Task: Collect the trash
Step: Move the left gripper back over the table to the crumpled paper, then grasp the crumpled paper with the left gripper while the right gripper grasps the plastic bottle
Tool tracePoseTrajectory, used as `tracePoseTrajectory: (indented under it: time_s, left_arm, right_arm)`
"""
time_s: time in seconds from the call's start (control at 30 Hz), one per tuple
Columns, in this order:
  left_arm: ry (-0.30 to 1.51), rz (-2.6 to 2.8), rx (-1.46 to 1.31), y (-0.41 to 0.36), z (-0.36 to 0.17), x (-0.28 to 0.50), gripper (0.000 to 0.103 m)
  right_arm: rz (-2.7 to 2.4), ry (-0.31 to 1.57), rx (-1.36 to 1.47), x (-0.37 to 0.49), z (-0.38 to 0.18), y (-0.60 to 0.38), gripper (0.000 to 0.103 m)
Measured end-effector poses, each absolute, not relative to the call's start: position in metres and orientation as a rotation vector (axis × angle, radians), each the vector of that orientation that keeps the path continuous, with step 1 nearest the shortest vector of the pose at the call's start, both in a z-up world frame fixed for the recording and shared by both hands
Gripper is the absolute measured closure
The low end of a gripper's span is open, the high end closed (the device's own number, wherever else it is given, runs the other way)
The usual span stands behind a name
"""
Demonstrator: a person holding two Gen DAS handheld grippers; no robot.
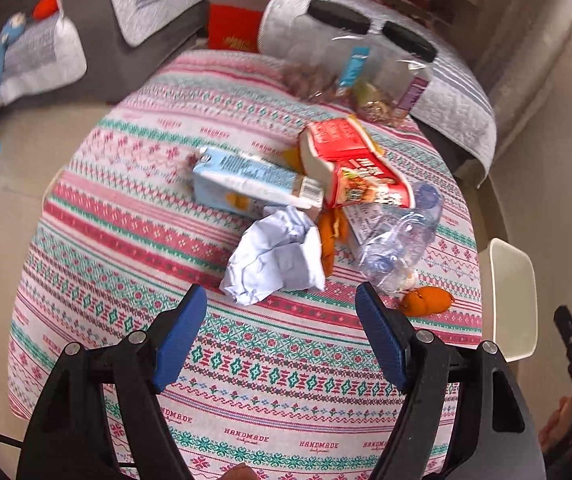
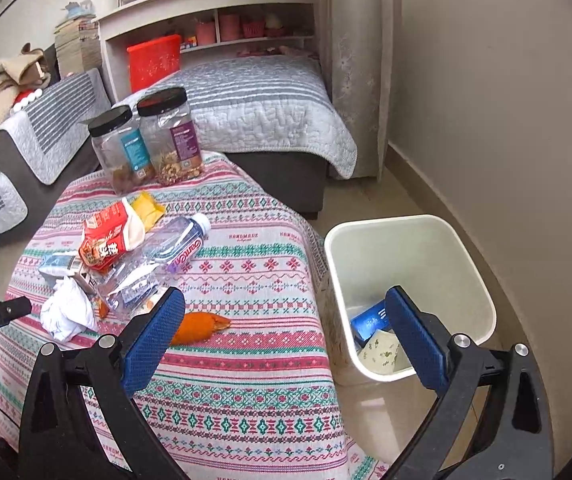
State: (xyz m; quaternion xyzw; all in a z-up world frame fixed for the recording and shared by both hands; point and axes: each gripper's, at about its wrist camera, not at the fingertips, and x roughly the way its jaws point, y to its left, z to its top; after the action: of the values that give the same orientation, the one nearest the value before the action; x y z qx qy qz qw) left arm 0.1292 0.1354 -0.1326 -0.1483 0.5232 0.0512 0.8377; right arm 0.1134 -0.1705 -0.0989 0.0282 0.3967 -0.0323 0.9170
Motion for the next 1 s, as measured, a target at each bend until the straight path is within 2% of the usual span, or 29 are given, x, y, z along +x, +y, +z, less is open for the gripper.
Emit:
tracePoseTrajectory:
  time_s: [0.27,0.9,0.93,0.97,1.0]
  left_arm:
    - [1.191,0.132,-0.466,0.160,-0.170,0.145,0.028]
    - [1.246,0.028,-0.477,0.133,-0.205,0.184,0.028]
    - [1.248,0.037,-0.479,0.132,-0.207,0.184,0.029]
    - [1.245,0.047,-0.473,0.131,-0.206,0.184,0.040]
    - [1.244,0.040,-0.470,0.130,-0.205,0.184,0.044]
  right_arm:
    - [-0.045,0.856,0.059,0.121,-0.107,-0.161,0.007]
    - [-0.011,0.932,0.087,0.138,-0.127,-0.145,0.007]
    - [-0.012,0.934,0.089,0.139,-0.128,-0.144,0.007]
    - [-0.012,0.936,0.091,0.141,-0.128,-0.143,0.007]
    - [-0.010,0.939,0.095,0.142,-0.128,-0.142,0.007]
